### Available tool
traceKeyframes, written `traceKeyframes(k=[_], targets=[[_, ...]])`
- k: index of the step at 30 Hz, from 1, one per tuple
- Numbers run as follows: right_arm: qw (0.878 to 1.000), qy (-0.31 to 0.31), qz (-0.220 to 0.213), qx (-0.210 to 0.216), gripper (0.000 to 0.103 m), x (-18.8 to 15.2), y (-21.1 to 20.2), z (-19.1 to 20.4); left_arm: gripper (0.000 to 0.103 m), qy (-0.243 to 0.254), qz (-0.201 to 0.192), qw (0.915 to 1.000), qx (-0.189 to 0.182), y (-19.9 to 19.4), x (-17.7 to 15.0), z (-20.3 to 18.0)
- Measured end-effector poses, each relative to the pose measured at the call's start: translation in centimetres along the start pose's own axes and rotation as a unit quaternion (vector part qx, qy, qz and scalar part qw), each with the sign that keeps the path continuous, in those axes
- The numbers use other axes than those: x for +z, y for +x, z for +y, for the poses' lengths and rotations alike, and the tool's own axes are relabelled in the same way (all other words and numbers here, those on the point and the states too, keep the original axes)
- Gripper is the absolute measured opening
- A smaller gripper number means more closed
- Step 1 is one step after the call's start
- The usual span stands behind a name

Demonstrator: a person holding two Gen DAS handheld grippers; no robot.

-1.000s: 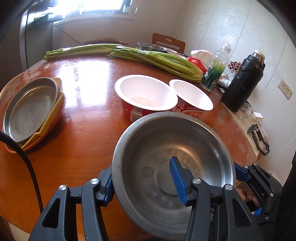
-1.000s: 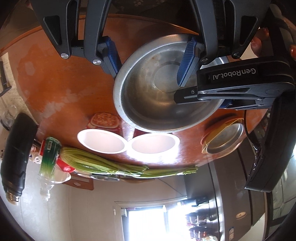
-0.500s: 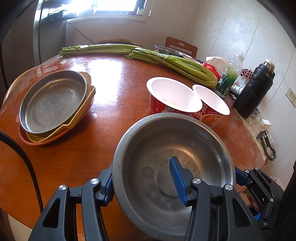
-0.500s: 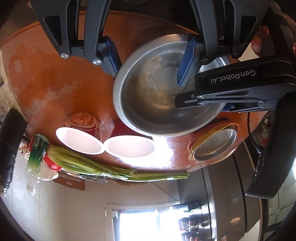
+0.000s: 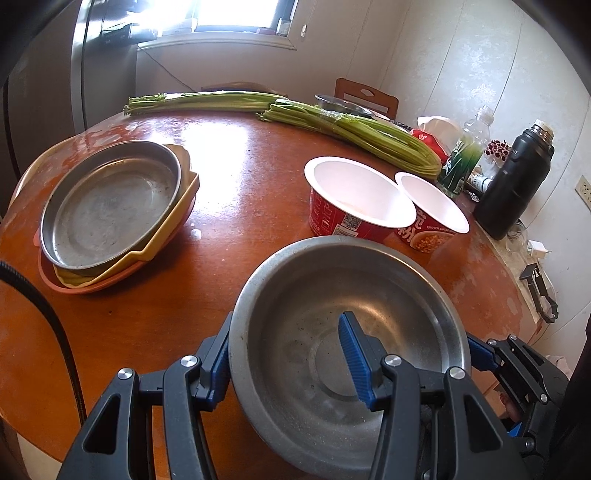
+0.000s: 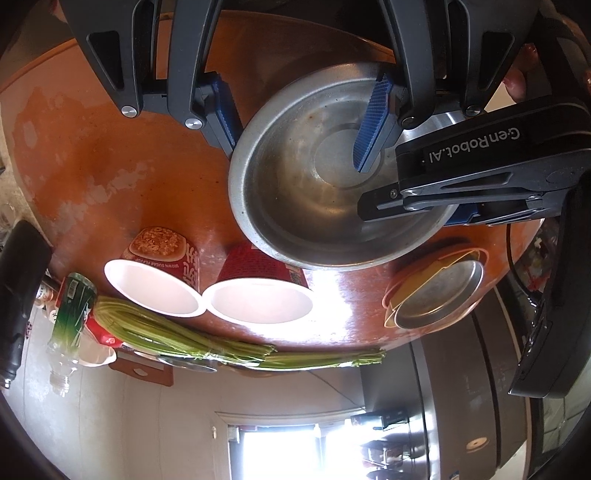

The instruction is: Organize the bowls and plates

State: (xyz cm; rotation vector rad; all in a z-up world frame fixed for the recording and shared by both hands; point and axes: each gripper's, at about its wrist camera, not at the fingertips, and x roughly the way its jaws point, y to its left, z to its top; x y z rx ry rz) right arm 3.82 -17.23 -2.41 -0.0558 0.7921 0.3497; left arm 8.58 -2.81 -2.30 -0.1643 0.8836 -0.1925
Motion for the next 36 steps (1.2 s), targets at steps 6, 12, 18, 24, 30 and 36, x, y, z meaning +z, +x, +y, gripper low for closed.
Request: traceKeyframes(k=[6, 12, 18, 24, 30, 36], targets=[[1.000, 0.013, -0.001, 0.009, 0.060, 0.0, -0.1, -0.3, 0.053, 0.003, -0.012, 0.9999, 0.000, -0.3, 0.1, 0.2], [0.999, 0.021, -0.028, -0.003, 0.060, 0.5, -0.9, -1.1, 0.054, -0.004, -0.036, 0.9993, 0.001, -1.7, 0.3, 1.0], [0.997, 0.060, -0.052, 0.016, 0.064, 1.5, -1.7, -2.8, 0.054, -0.011, -0.047, 0.9988, 0.002, -2.3, 0.6, 1.8], [0.992, 0.100, -0.055, 0.050, 0.064, 2.3, -1.5, -3.7, 0.054, -0.012, -0.052, 0.9985, -0.013, -2.6, 0.7, 2.2], [0.991, 0.117, -0.047, 0.046, 0.071, 3.3, -0.4, -4.4, 0.055, -0.009, -0.057, 0.9981, -0.020, -3.0, 0.8, 2.4], [0.991, 0.125, -0.036, 0.031, 0.071, 4.9, 0.8, -5.3, 0.055, -0.002, -0.056, 0.9979, -0.034, -2.5, 1.8, 2.2]])
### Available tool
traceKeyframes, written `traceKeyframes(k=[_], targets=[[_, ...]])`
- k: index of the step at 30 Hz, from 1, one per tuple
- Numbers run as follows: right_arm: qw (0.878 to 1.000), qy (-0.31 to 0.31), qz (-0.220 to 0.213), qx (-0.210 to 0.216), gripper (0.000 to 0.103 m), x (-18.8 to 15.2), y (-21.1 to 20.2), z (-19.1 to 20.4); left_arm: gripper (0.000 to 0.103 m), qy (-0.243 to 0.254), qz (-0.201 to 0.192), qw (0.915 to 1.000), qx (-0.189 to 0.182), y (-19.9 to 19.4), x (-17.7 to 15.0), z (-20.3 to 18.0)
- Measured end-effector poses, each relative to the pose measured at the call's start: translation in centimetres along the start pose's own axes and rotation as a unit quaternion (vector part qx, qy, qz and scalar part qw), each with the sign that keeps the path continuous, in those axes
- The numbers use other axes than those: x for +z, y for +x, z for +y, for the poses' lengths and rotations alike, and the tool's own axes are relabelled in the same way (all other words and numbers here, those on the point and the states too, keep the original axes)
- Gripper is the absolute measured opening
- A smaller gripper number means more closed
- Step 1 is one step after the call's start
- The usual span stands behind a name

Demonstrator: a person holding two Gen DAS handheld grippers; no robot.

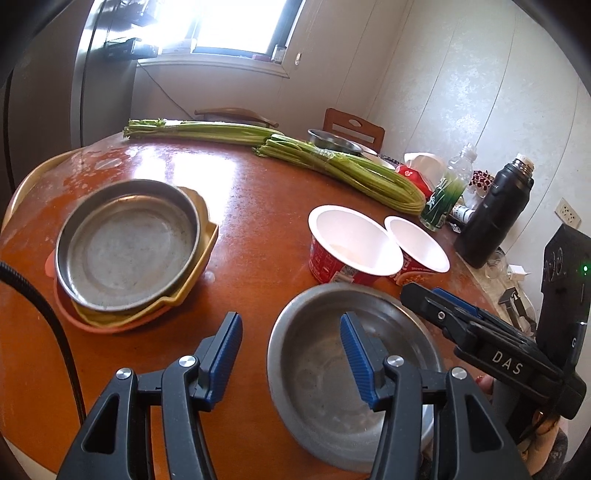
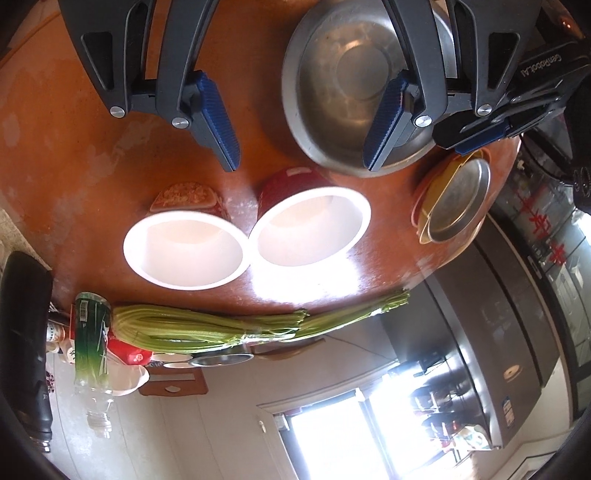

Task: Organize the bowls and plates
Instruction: 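Move the left tool to the rim of the larger red paper cup, then grasp the paper cup rim with the left tool and lift it over the steel bowl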

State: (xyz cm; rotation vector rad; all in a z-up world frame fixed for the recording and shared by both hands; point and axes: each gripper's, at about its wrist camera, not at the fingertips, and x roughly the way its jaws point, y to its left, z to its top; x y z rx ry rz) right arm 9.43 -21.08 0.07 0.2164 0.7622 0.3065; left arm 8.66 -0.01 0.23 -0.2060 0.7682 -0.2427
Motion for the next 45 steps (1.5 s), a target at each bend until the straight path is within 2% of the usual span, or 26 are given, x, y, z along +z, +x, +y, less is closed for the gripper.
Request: traceKeyframes(k=[3, 8, 11, 17, 23, 29, 36, 38, 41, 45], targets=[[1.000, 0.021, 0.011, 0.000, 0.071, 0.9, 1.0, -0.6, 0.055, 0.005, 0.003, 0.9999, 0.011, 0.9, 1.0, -0.3], [0.999, 0.033, 0.031, -0.006, 0.071, 1.8, 2.7, -1.4, 0.055, 0.017, 0.012, 0.9997, 0.007, 2.2, 3.0, -1.1], [0.998, 0.043, 0.037, 0.005, 0.071, 2.1, 3.5, -1.7, 0.055, 0.020, 0.014, 0.9997, 0.000, 2.9, 4.4, -1.5], [0.998, 0.040, 0.050, 0.010, 0.070, 2.9, 4.3, -1.5, 0.055, 0.015, 0.031, 0.9994, -0.001, 5.1, 6.7, -1.9], [0.998, 0.031, 0.061, 0.014, 0.065, 3.4, 5.2, -1.2, 0.057, 0.006, 0.048, 0.9988, 0.001, 7.7, 8.2, -2.0], [0.998, 0.013, 0.066, 0.013, 0.063, 3.7, 5.5, -1.0, 0.057, -0.007, 0.077, 0.9969, -0.015, 10.4, 8.8, -2.0], [0.997, -0.003, 0.070, 0.022, 0.062, 3.8, 5.9, -0.6, 0.057, -0.025, 0.115, 0.9928, -0.018, 12.6, 8.8, -1.4], [0.997, -0.006, 0.070, 0.022, 0.061, 3.8, 5.9, -0.5, 0.057, -0.032, 0.120, 0.9918, -0.031, 12.9, 8.8, -1.2], [0.997, -0.009, 0.069, 0.024, 0.061, 3.8, 5.9, -0.3, 0.051, -0.034, 0.119, 0.9912, -0.046, 12.9, 8.7, -1.3], [0.997, -0.018, 0.060, 0.039, 0.061, 3.9, 5.5, 0.5, 0.050, -0.031, 0.116, 0.9909, -0.062, 12.4, 8.7, -1.8]])
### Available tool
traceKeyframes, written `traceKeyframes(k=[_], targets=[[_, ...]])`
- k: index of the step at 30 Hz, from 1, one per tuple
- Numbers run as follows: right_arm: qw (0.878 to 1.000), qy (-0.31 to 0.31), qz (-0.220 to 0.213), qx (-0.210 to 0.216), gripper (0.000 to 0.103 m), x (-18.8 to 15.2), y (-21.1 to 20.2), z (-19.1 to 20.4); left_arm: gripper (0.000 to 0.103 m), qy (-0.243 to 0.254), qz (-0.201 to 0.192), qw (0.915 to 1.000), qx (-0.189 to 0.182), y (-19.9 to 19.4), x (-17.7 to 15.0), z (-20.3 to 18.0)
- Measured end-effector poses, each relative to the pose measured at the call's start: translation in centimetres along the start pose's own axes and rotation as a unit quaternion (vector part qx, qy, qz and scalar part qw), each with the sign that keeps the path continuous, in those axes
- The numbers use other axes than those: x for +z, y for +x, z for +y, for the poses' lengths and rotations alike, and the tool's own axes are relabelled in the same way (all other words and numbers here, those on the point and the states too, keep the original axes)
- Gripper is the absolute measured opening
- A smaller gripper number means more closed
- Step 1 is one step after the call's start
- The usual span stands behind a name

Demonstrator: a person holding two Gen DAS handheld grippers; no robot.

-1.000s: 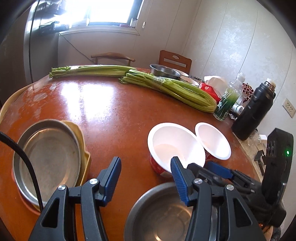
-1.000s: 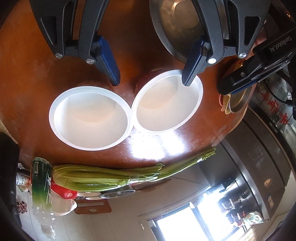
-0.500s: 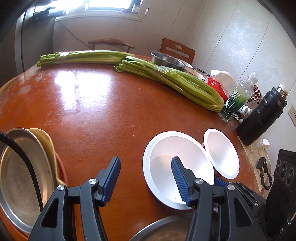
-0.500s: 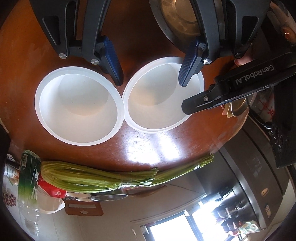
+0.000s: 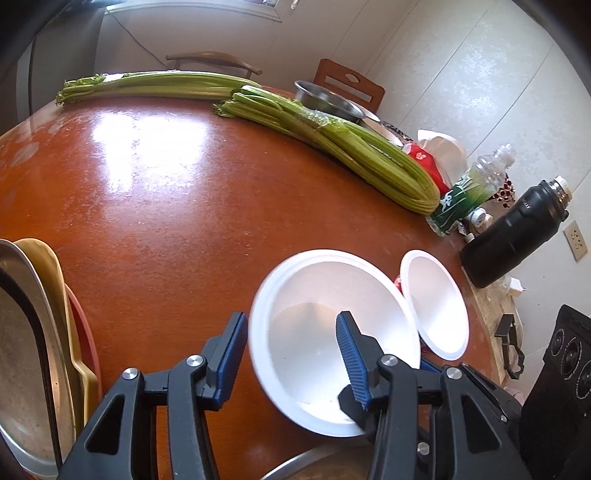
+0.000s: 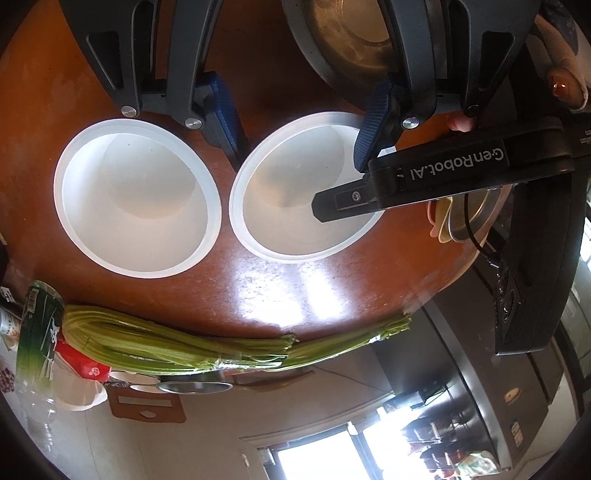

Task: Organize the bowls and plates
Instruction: 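Grasp the paper cup rim with the left tool and lift it over the steel bowl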

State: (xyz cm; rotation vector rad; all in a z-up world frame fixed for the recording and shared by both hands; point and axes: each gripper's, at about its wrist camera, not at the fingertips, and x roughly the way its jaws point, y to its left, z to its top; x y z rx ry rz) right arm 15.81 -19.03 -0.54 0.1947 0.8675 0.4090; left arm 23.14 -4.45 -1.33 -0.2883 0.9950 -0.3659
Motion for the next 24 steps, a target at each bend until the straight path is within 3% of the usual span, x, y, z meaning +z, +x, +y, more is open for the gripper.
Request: traceKeyframes(k=[24], targets=[[0.999, -0.029, -0.043, -0.005, 0.061, -0.1, -3.6, 2.5, 0.050, 0.029, -0.061, 0.9977, 0.006, -5.8, -1.5, -2.4]])
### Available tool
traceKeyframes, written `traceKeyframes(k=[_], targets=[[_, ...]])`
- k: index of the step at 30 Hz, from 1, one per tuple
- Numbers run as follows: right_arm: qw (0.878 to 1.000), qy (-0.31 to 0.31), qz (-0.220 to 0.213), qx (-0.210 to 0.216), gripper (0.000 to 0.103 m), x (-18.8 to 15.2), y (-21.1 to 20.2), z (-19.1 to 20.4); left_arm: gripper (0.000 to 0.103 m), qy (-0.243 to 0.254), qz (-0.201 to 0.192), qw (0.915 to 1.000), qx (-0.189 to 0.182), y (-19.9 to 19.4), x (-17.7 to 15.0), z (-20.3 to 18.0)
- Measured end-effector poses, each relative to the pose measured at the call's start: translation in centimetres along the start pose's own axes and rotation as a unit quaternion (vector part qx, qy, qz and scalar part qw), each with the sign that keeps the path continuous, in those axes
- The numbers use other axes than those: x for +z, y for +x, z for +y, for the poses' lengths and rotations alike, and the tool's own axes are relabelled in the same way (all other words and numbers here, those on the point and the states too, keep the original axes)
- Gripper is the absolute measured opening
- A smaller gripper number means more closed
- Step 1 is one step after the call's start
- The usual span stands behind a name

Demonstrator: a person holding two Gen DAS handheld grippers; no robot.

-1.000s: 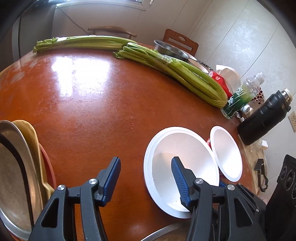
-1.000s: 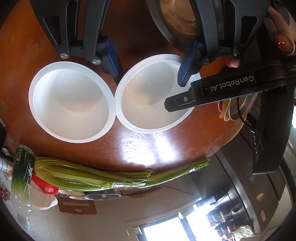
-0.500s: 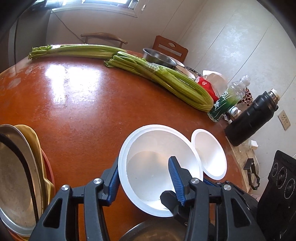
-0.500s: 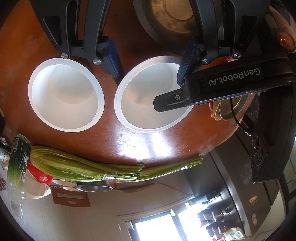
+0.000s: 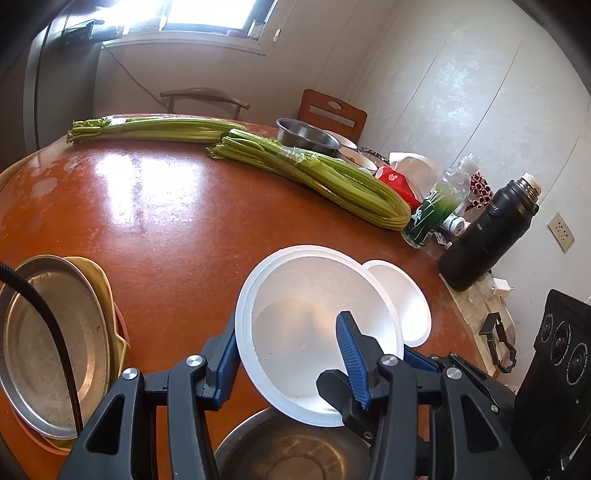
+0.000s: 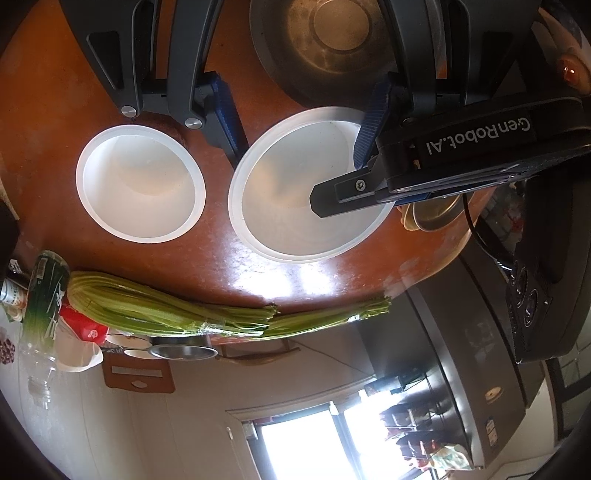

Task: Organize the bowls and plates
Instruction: 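Grasp the paper cup rim with the left tool and lift it over the steel bowl, then lower the paper cup into the steel bowl with the left tool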

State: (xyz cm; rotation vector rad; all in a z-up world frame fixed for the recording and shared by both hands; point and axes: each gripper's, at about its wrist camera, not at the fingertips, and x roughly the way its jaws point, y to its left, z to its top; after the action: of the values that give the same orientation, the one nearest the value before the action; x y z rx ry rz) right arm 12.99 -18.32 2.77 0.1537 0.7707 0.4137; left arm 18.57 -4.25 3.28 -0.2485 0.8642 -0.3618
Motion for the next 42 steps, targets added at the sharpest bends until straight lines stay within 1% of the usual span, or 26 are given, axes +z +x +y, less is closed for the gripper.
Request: traceKeyframes(k=[17, 23, 28, 31, 42], targets=[[0.999, -0.023, -0.025, 0.013, 0.061, -1.4, -3.4, 2.2, 0.050, 0.012, -0.035, 0.9993, 0.011, -4.7, -2.2, -1.2], [0.999, -0.025, -0.032, 0.021, 0.061, -3.0, -4.4, 2.5, 0.050, 0.016, -0.040, 0.9990, 0.015, -5.6, -3.8, -1.6], [0.999, -0.030, -0.020, 0.028, 0.061, -4.5, -4.5, 2.7, 0.050, 0.014, -0.038, 0.9988, 0.028, -5.7, -5.6, -1.7], [0.999, -0.032, -0.011, 0.029, 0.061, -5.3, -4.4, 2.6, 0.050, 0.012, -0.029, 0.9990, 0.033, -5.3, -6.5, -1.5], [0.999, -0.034, 0.007, 0.025, 0.061, -7.0, -4.5, 2.4, 0.050, 0.020, -0.005, 0.9988, 0.045, -4.3, -8.1, -2.2]])
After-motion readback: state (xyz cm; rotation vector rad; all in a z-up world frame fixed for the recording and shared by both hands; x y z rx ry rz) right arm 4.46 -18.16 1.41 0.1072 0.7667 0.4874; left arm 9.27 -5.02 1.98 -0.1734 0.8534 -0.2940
